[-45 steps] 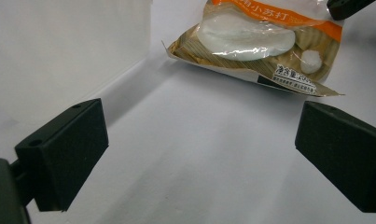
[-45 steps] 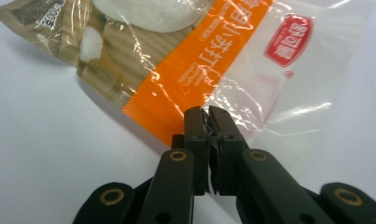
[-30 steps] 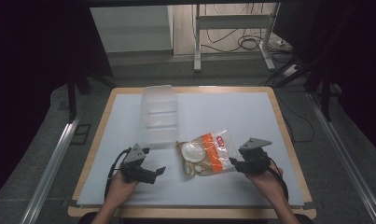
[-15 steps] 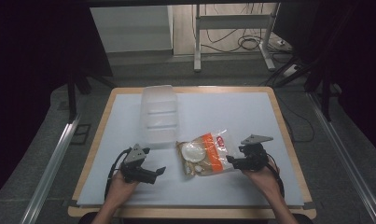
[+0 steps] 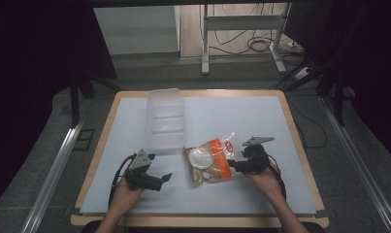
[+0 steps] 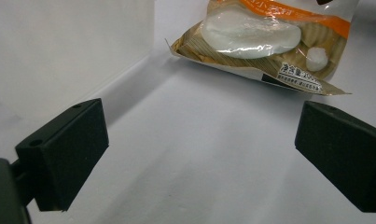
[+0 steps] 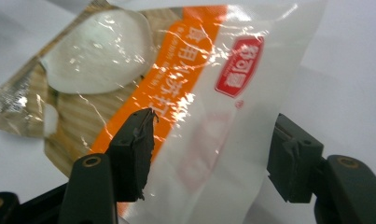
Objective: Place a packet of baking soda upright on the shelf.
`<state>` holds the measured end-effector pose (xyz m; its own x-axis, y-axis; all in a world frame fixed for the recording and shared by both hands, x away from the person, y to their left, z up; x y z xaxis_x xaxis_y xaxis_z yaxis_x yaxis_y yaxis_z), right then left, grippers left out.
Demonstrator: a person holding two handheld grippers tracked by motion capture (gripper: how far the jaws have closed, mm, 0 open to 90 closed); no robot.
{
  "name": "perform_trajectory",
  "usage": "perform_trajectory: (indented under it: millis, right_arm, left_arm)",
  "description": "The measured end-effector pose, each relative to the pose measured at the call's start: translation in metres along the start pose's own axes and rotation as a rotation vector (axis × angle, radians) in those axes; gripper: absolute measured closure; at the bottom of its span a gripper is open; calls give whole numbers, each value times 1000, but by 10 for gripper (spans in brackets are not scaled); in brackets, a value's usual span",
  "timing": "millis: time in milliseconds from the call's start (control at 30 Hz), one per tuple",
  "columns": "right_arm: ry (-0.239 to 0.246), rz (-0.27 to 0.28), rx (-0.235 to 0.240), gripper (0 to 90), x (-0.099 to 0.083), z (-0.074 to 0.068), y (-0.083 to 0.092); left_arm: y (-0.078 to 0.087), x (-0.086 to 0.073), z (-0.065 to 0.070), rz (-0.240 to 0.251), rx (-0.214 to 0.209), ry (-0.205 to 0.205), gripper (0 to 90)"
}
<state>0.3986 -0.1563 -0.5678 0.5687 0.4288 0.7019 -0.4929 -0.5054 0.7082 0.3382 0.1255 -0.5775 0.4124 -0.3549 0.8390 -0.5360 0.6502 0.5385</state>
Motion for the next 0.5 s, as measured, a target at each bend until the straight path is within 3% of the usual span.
perform_trajectory:
  millis: [367, 500]
  right_arm:
    - [-14, -22, 66, 511, 8, -15, -10]
    - [-6, -27, 42, 639, 11, -17, -13]
  left_arm:
    - [-1, 0, 0, -5, 3, -4, 27]
    - [0, 0, 0, -4, 3, -4, 28]
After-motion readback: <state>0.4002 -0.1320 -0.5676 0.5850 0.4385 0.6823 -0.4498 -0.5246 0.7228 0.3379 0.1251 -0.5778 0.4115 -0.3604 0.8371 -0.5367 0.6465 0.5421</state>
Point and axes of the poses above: each handheld gripper's, and its own axes: y roughly backward along the jaws, x roughly out of its top, z roughly to its right, the point moved 9 cm from there along -y, roughly forward along the jaws, and after that the axes turned 3 degrees about -x, right-handed, at the moved point
